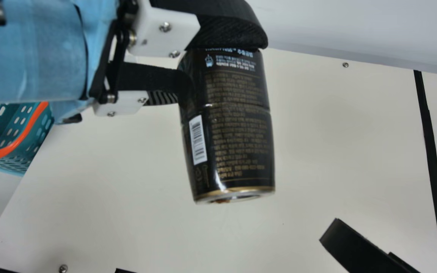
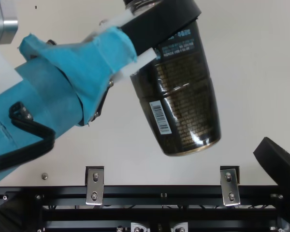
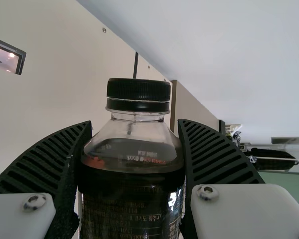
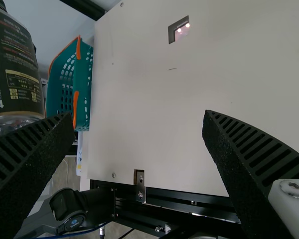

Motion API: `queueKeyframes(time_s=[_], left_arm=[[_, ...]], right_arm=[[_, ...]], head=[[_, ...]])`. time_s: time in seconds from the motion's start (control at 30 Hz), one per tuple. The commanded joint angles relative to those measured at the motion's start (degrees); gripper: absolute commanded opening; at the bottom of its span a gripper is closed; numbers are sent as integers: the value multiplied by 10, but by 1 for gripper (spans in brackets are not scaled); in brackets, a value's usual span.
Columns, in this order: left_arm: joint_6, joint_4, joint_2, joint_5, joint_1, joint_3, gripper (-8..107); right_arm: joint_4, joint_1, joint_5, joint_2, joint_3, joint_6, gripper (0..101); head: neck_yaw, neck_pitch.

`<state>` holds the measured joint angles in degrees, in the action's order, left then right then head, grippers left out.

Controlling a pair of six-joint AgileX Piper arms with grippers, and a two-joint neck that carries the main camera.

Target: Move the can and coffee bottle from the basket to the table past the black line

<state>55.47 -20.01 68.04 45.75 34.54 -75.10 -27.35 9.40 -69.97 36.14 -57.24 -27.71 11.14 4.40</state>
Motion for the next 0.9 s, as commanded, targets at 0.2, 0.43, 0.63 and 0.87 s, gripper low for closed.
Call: queueKeyframes(time_s=[0.2, 0.43, 0.63, 0.87], left_arm=[[39, -29, -3, -13, -9, 16, 10], [85, -61, -3, -22, -12, 30, 10], [92, -62, -3, -22, -14, 31, 10], [92, -62, -3, -22, -14, 31, 10]], right_arm=[[0, 0, 0, 0, 0, 0, 101], [0, 0, 0, 0, 0, 0, 101], [0, 0, 0, 0, 0, 0, 101], [0, 0, 0, 0, 0, 0, 101]], head=[[6, 1], [6, 1], [6, 1], [6, 1]])
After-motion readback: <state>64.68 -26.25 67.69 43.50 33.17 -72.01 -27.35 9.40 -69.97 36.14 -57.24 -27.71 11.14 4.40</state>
